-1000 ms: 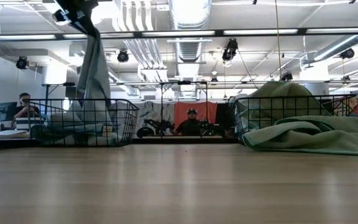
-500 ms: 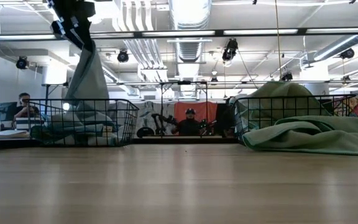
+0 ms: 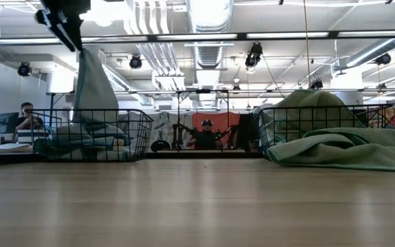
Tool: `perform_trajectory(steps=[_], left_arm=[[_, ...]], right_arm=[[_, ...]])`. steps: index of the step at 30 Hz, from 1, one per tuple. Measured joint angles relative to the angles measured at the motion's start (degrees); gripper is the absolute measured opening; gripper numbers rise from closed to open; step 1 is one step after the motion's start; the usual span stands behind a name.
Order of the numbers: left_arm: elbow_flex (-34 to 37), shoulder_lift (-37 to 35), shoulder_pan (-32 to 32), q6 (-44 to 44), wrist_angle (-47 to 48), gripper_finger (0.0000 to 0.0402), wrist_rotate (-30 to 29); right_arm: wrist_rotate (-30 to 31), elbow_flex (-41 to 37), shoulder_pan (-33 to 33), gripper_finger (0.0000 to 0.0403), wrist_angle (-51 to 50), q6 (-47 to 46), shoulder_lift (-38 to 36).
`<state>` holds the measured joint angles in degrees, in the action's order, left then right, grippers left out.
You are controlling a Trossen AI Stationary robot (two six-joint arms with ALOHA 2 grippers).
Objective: Sort microfiber towel by color & place in baskets
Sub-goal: Put the blue microfiber towel into the left wire basket, then put the green microfiber towel into the right wire basket
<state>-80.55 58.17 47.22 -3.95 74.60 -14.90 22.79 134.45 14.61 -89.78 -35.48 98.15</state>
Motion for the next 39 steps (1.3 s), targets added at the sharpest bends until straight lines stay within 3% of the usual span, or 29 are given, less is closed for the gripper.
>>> perform_trajectory(steps=[9,13,21,26,31,39], left_arm=[[1.2,0.2,0.0,0.5,2.3,0.0201,-13.5],[1.4,0.4,0.0,0.6,2.3,0.0201,-12.7],[1.5,-1.6,0.0,5.4,4.0,0.0201,6.1],[1.6,-3.5,-0.2,6.7,2.6,0.0201,24.1],[2.0,-6.5,-2.8,9.3,-5.2,0.0201,40.7],[6.2,-13.6,-9.7,10.9,-13.8,0.0201,42.5]], right_arm=[[0.8,0.0,0.0,0.0089,0.0,0.0,0.0],[1.3,0.0,0.0,0.0089,0.0,0.0,0.0],[1.3,0.0,0.0,0.0089,0.0,-0.1,0.0],[1.3,0.0,0.0,0.0089,0.0,0.2,0.1],[1.4,0.0,0.0,0.0089,0.0,2.5,0.6],[2.8,-2.0,1.3,0.0089,0.0,7.6,0.6]])
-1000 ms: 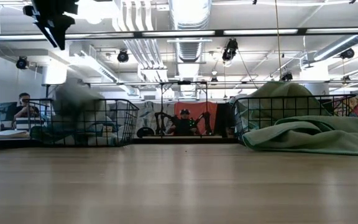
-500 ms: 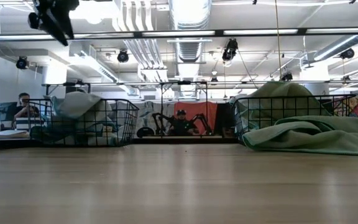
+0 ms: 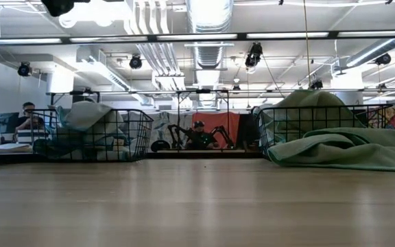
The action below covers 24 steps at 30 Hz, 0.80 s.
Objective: Sort microfiber towel by color & place in baskets
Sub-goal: Put the green microfiber towel into the right wire basket
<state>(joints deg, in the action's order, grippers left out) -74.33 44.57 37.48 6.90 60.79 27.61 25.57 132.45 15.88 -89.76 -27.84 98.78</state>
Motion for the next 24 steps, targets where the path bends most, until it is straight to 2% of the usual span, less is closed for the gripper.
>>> perform_trajectory(steps=[8,11,15,20,24], left_arm=[[18.1,-9.8,-6.3,12.3,-20.8,0.0201,0.0],[22.5,-11.7,-9.4,15.3,-31.9,0.02,0.0],[24.9,-12.2,-13.6,16.6,-43.8,0.02,-0.2],[26.0,-10.6,-18.1,18.2,-45.3,0.02,-6.2],[25.5,-8.2,-21.8,19.5,-45.4,0.02,-10.6]], right_arm=[[2.2,-10.3,1.7,0.0089,-0.2,2.4,-2.9],[3.0,-16.4,1.6,0.0089,-0.2,1.8,-7.4],[3.2,-26.0,1.6,0.0089,3.3,-0.1,-16.3],[2.9,-42.6,1.6,0.0089,18.5,0.3,-29.0],[0.0,-54.9,1.6,0.0089,26.3,0.6,-38.2]])
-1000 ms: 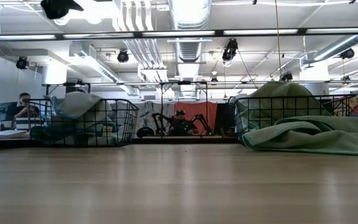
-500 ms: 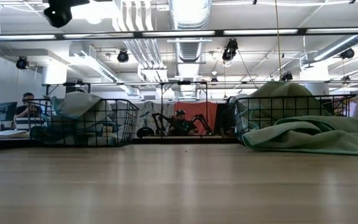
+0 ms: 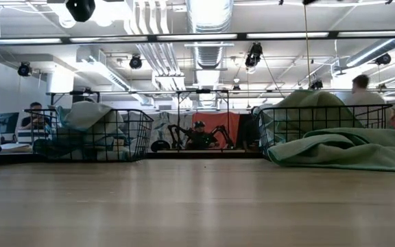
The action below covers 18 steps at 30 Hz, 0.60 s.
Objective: Sort microfiber towel by color & place in baskets
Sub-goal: Put the green microfiber towel into the right wire basket
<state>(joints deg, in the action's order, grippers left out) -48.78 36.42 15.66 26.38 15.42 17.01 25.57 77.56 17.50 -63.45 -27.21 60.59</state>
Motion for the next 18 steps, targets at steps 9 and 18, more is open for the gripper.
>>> perform_trajectory(steps=[9,18], left_arm=[[-4.9,7.4,-7.1,-1.3,-1.8,0.02,-4.8],[-9.4,12.9,-10.9,-4.3,-1.7,0.0201,-5.0]], right_arm=[[-2.0,-16.0,0.0,0.0089,1.2,-11.3,-12.3],[-10.2,-26.8,0.0,0.0089,-0.6,-21.2,-16.3]])
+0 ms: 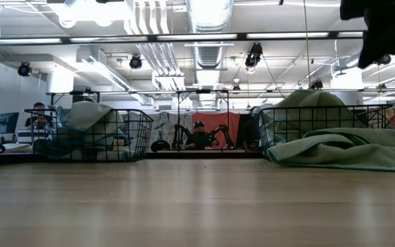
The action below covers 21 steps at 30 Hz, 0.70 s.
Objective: Sort microfiber towel by color & place in baskets
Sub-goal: Put the green microfiber towel into the right wire basket
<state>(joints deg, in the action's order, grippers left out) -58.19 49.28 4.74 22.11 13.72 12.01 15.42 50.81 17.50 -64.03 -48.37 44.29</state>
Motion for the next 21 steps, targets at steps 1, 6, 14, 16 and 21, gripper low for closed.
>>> perform_trajectory(steps=[1,6,14,16,21], left_arm=[[-0.2,0.5,-0.3,0.0,0.0,0.0201,0.0],[-0.3,2.2,-1.9,0.0,-0.2,0.0201,0.0],[-0.3,4.0,-4.9,0.1,-0.7,0.0201,0.1],[-0.3,4.4,-5.5,0.5,-0.8,0.0201,0.1],[-0.3,5.6,-6.8,0.9,-1.1,0.0201,0.1]], right_arm=[[-0.3,-0.8,0.0,0.0089,0.0,-0.4,0.0],[-0.4,-4.4,0.0,0.0089,-0.1,-2.2,0.4],[-0.6,-7.1,0.0,0.0089,-0.2,-4.7,0.8],[-0.5,-7.5,0.0,0.0089,-0.1,-5.2,1.3],[-0.5,-9.3,0.0,0.0089,-0.2,-5.8,3.9]])
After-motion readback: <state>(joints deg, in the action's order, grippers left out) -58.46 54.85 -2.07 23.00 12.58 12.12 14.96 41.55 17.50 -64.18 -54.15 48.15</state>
